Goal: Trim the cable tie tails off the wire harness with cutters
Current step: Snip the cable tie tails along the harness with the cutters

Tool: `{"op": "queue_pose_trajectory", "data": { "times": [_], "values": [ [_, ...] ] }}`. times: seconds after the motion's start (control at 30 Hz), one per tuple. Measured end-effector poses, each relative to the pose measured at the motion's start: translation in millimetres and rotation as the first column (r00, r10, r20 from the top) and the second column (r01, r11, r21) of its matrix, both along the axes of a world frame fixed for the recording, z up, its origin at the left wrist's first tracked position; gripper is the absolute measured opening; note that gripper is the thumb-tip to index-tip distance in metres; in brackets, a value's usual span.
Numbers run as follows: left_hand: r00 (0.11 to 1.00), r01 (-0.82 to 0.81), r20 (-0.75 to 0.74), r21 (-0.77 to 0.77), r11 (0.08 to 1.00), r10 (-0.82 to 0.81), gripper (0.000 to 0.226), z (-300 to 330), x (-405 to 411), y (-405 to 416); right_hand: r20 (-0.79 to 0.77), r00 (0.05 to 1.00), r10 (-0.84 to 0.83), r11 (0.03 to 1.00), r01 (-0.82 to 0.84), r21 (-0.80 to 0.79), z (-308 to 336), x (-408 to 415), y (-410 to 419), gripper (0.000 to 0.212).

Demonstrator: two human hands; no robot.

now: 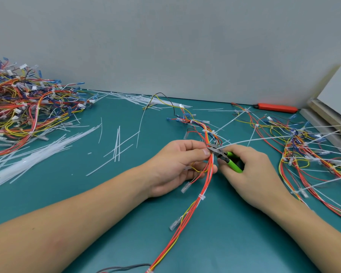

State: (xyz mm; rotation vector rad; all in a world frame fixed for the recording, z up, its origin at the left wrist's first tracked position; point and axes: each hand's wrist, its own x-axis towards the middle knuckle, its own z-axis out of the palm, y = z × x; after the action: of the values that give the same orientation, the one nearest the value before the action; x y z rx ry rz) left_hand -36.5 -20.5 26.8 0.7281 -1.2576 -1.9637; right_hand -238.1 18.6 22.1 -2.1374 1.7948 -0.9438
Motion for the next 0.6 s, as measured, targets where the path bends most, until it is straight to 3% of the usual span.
{"op": "queue_pose_trajectory", "data": {
  "times": [0.2,0.4,0.6],
  "values": [
    [1.0,-0.004,-0.001,-0.006,1.0,0.004,0.016,-0.6,-0.4,0.0,-0.021,1.0,-0.007,1.0,0.008,0.015,-2.1,-1.8,-1.6,0.013],
    [1.0,-0.009,-0.01,0.001,1.0,0.009,0.011,-0.6,-0.6,0.2,-0.136,0.989,-0.06,0.998,0.063,0.012,-6.4,-1.7,0.3,0.007],
    [1.0,-0.001,-0.005,0.006,1.0,0.001,0.009,0.7,0.1,1.1,-0.106,0.993,-0.049,0.999,0.049,0.0,-5.1,-1.2,0.1,0.012]
  ]
}}
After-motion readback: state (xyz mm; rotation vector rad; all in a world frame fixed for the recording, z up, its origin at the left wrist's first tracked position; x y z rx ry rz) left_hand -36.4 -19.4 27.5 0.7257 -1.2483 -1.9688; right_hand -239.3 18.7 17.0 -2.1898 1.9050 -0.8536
